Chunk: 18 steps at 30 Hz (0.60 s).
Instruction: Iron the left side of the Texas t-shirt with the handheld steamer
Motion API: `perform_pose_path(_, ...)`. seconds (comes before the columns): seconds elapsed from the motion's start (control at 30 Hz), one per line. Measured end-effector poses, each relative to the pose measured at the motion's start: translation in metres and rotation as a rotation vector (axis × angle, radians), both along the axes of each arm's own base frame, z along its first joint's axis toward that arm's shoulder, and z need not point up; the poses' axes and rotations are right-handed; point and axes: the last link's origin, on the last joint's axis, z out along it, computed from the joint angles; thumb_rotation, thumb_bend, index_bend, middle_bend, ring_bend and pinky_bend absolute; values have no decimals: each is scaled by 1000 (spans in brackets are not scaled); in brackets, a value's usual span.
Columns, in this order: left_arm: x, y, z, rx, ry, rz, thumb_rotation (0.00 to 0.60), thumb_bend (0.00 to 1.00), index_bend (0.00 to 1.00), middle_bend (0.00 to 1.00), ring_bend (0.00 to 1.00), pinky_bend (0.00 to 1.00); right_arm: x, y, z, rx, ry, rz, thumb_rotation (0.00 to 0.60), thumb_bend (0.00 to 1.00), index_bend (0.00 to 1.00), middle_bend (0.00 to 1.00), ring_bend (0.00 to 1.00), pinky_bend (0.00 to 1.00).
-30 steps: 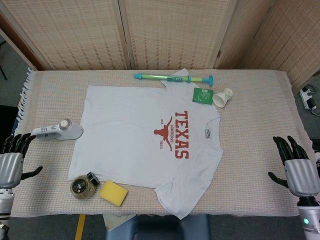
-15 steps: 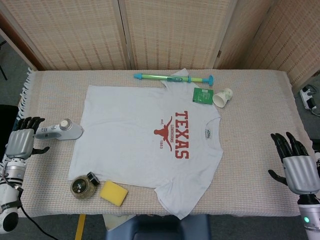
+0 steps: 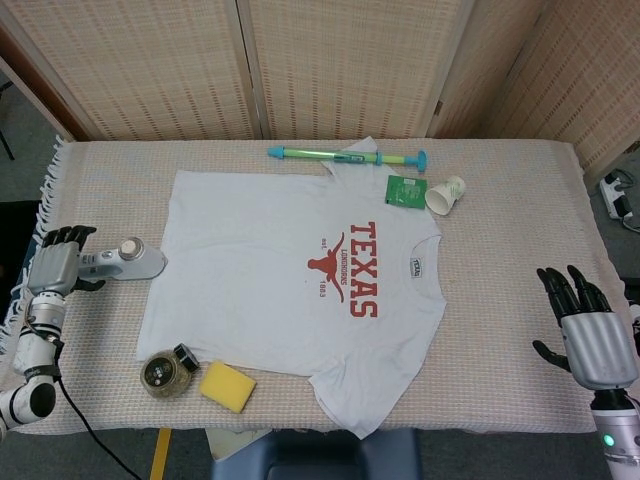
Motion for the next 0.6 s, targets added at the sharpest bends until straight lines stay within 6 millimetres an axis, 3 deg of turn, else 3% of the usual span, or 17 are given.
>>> perform_pose_path(0.27, -5, 17, -11, 0, 10, 29, 600, 222, 234, 216, 132, 124, -2, 0, -1, 0, -6, -11, 599, 0, 0, 97, 0, 177)
perform_pose_path(0.6, -17, 35, -19, 12, 31, 85, 600, 344, 304, 302, 205, 168, -4, 1, -1, -2, -5, -23, 600, 0, 0, 97, 0, 178)
